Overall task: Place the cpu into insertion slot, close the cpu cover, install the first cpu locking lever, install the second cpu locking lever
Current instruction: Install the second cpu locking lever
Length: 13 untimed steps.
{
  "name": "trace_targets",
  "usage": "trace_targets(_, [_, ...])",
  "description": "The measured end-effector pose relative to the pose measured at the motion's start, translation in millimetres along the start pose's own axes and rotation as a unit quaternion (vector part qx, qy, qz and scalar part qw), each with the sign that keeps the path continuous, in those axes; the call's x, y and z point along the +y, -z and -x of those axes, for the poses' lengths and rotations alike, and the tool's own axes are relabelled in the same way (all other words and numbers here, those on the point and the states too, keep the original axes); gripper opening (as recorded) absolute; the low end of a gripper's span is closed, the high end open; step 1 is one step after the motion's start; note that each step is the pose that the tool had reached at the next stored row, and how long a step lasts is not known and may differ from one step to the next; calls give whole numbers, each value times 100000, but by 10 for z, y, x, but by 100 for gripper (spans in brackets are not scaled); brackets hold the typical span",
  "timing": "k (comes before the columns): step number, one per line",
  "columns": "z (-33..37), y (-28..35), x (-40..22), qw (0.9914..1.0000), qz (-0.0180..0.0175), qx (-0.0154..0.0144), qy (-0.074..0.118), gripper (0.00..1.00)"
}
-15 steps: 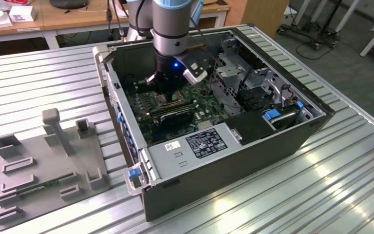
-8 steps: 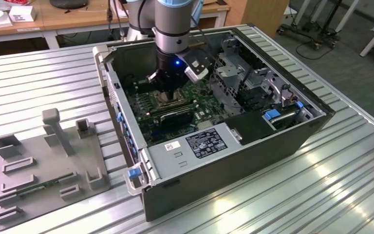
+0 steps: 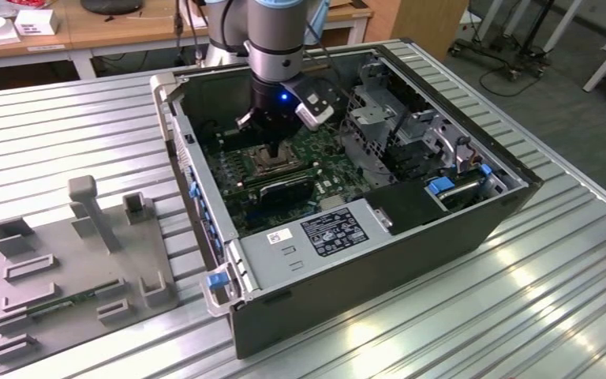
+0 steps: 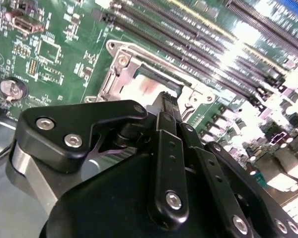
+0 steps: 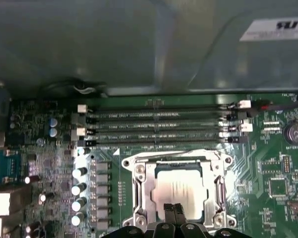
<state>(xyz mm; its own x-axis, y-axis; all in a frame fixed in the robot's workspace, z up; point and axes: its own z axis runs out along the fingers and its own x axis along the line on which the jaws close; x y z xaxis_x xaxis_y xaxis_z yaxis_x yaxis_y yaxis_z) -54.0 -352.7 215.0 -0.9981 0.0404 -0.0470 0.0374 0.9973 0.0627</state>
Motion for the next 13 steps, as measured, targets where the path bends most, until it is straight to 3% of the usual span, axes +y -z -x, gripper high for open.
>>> trace_targets(7, [44, -2, 34, 100000, 4, 18, -1, 11])
trace_targets(13, [52, 120, 42, 100000, -8, 313, -27, 11])
